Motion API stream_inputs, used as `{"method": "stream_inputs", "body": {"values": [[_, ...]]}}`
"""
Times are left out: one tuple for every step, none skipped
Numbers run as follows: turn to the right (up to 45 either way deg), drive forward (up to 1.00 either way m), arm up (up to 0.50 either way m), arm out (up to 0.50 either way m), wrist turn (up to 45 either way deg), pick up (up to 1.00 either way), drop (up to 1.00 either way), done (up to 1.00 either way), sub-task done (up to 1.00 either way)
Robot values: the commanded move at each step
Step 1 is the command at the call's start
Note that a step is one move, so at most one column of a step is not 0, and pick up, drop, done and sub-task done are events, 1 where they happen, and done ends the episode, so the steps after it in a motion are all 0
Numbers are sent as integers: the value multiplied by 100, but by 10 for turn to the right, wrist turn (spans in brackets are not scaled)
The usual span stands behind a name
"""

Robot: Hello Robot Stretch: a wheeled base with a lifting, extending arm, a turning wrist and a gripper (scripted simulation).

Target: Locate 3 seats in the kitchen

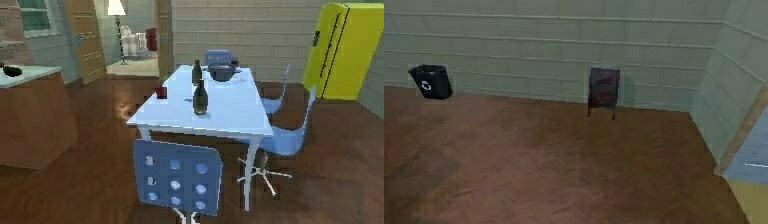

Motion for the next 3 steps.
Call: {"method": "stream_inputs", "body": {"values": [[0, 0, 0, 0, 0, 0, 0, 0, 100], [450, 0, 0, 0, 0, 0, 0, 0, 0], [270, 0, 0, 0, 0, 0, 0, 0, 0]]}}
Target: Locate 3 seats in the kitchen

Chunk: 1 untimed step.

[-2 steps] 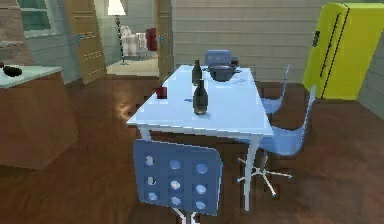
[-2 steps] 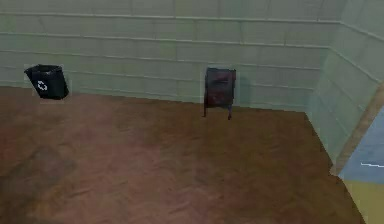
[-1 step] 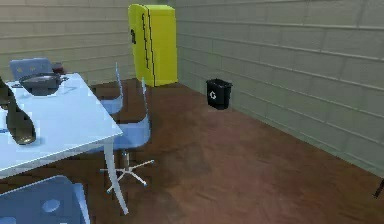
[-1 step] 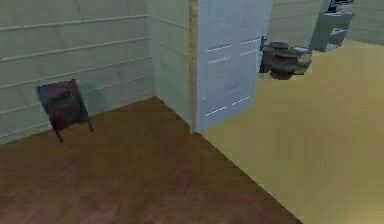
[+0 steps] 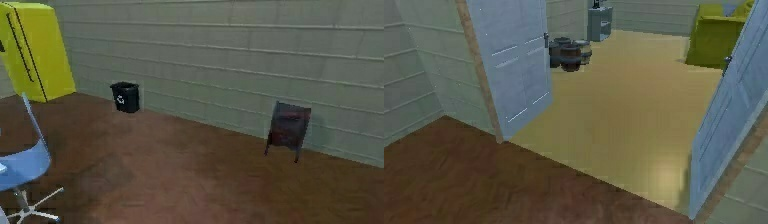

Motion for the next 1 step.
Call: {"method": "stream_inputs", "body": {"values": [[0, 30, 0, 0, 0, 0, 0, 0, 0]]}}
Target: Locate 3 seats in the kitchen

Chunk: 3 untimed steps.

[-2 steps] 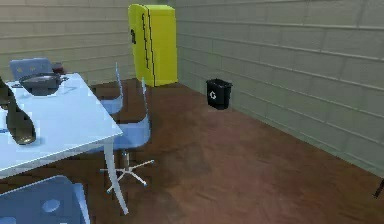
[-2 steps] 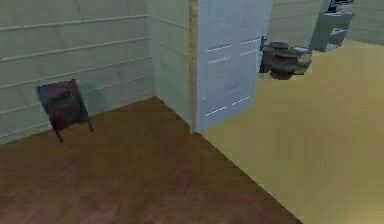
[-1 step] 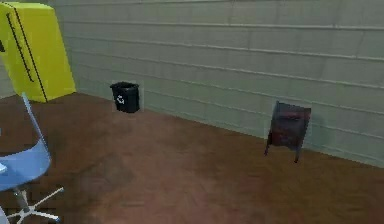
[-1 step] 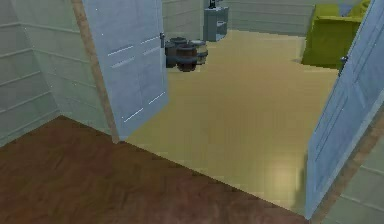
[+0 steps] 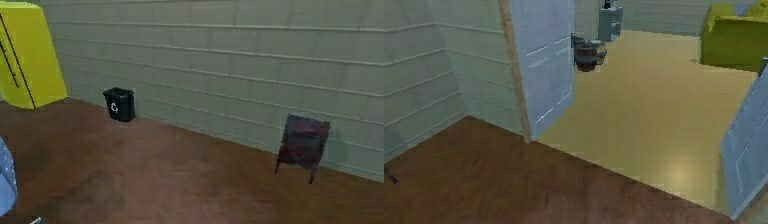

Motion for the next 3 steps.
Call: {"method": "stream_inputs", "body": {"values": [[-150, 0, 0, 0, 0, 0, 0, 0, 0], [0, 45, 0, 0, 0, 0, 0, 0, 0], [-450, 0, 0, 0, 0, 0, 0, 0, 0]]}}
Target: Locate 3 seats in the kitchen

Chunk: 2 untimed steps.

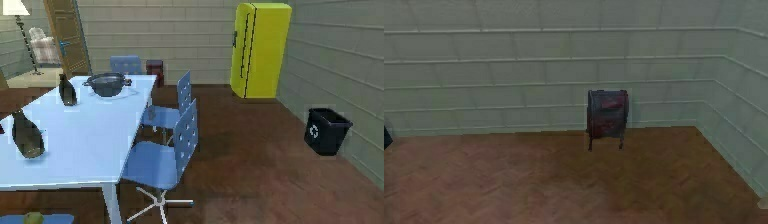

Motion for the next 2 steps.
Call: {"method": "stream_inputs", "body": {"values": [[-120, 0, 0, 0, 0, 0, 0, 0, 0], [0, 0, 0, 0, 0, 0, 0, 0, 100]]}}
